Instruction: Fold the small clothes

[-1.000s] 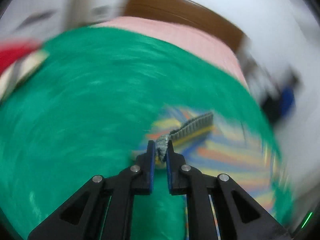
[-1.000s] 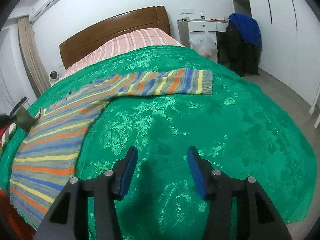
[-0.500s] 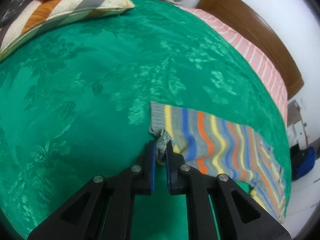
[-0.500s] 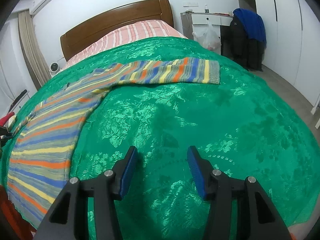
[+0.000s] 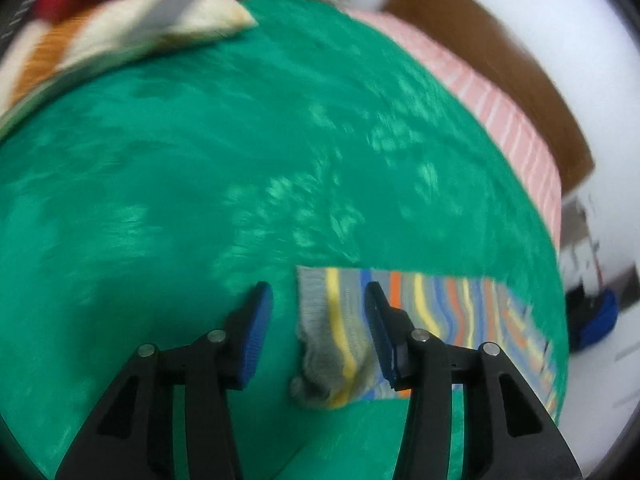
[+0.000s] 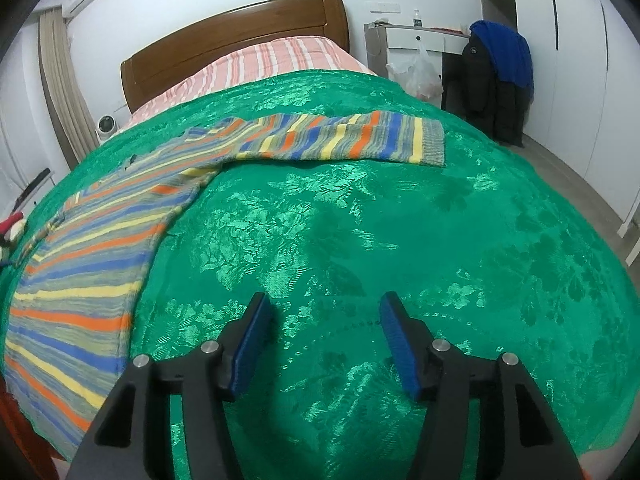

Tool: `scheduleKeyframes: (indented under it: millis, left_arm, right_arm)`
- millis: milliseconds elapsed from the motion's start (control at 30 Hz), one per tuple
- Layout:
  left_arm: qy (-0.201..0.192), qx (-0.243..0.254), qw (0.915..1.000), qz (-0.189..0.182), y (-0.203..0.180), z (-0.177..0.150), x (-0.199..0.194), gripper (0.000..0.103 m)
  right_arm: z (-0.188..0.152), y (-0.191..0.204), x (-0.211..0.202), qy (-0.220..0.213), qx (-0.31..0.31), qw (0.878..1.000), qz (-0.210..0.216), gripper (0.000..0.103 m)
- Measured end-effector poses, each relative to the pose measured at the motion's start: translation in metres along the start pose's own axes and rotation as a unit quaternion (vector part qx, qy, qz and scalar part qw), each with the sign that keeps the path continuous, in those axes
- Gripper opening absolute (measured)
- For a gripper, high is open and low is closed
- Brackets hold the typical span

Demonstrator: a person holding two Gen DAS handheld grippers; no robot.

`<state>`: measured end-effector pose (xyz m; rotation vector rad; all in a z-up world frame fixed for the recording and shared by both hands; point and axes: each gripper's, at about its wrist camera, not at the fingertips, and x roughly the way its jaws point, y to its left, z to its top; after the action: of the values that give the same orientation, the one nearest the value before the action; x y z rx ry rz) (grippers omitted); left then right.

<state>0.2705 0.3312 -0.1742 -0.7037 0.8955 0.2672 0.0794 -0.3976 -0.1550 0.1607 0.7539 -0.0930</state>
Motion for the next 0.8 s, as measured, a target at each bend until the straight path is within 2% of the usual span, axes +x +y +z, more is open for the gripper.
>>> scheduleKeyframes:
  millis: [33,67,100,200,333,367,467,500,533,567,600,667,800]
  left_arm:
    - [0.008,0.013,0.9999,0.001,-0.005,0.0,0.007,0.038]
    - [0.012,0.029,0.9995,0.005,-0.012,-0.001,0.013,0.009]
    - [0.017,0.047,0.9987,0.009,-0.018,0.0,0.018,0.003]
    - [-0.038,0.094,0.9922,0.072,-0.033,0.009,0.012,0.002]
    - [-0.035,0.076,0.9925,0.089,-0.026,0.021,0.023,0.003]
    - [-0.032,0.081,0.9919,0.093,-0.027,0.019,0.025,0.004]
    - [-0.035,0.093,0.9896,0.103,-0.027,0.011,0.023,0.017]
    - [-0.038,0.089,0.9898,0.104,-0.026,0.009,0.02,0.029]
    - [-0.046,0.082,0.9904,0.101,-0.026,0.006,0.013,0.037]
    - [-0.058,0.08,0.9914,0.086,-0.026,0.002,0.004,0.051]
    - [-0.069,0.084,0.9915,0.072,-0.029,-0.002,-0.004,0.06]
    - [-0.086,0.109,0.9887,0.055,-0.04,-0.014,-0.016,0.063]
    - [-0.069,0.168,0.9819,0.054,-0.069,-0.033,-0.009,0.068]
  right_arm:
    - [0.0,0.001,0.0,0.0,-0.002,1.0,-0.003,0.058]
    - [0.0,0.001,0.001,0.0,-0.003,1.0,-0.005,0.058]
    - [0.0,0.002,0.001,0.0,-0.004,1.0,-0.006,0.059]
    - [-0.001,0.005,0.003,0.002,-0.009,1.0,-0.013,0.06]
    - [-0.001,0.009,0.005,0.002,-0.019,1.0,-0.022,0.062]
    - [-0.001,0.01,0.006,0.002,-0.02,1.0,-0.023,0.063]
    - [-0.001,0.01,0.007,0.001,-0.019,1.0,-0.022,0.064]
    - [-0.001,0.01,0.007,0.0,-0.019,1.0,-0.021,0.065]
    - [-0.001,0.01,0.007,0.0,-0.019,1.0,-0.02,0.065]
    - [-0.001,0.01,0.007,0.0,-0.02,1.0,-0.02,0.065]
    - [-0.002,0.01,0.007,-0.001,-0.02,1.0,-0.02,0.065]
    - [-0.002,0.01,0.007,-0.002,-0.021,1.0,-0.02,0.065]
    - [-0.003,0.012,0.007,-0.004,-0.024,0.999,-0.024,0.066]
